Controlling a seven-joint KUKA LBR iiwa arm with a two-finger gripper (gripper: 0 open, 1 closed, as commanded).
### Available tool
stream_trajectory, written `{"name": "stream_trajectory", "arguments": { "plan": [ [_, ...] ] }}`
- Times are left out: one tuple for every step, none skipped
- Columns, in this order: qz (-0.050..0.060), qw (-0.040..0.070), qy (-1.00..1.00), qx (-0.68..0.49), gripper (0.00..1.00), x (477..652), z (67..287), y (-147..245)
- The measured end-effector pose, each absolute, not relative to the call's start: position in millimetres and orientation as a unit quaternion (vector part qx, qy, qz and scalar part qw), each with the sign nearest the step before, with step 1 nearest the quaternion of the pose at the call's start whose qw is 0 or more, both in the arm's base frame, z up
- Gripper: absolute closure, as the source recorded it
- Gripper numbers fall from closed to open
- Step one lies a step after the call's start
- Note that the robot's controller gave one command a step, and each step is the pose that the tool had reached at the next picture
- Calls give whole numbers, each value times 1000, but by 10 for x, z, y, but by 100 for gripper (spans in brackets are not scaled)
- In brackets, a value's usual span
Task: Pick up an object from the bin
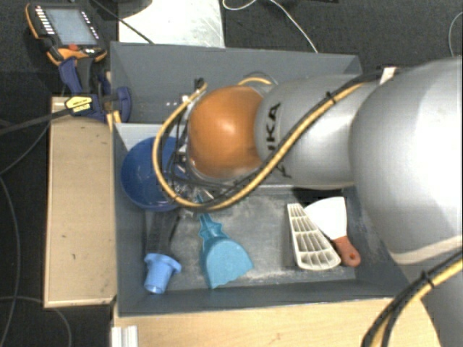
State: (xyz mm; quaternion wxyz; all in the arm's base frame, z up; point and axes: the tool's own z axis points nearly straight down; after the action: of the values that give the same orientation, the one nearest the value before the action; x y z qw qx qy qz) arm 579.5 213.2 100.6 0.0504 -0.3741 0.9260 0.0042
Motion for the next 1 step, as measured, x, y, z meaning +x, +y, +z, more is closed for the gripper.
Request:
{"name": "stream_trajectory", "arguments": {
  "plan": [
    [6,39,930,-366,100,5761,1986,2062]
  ]
}}
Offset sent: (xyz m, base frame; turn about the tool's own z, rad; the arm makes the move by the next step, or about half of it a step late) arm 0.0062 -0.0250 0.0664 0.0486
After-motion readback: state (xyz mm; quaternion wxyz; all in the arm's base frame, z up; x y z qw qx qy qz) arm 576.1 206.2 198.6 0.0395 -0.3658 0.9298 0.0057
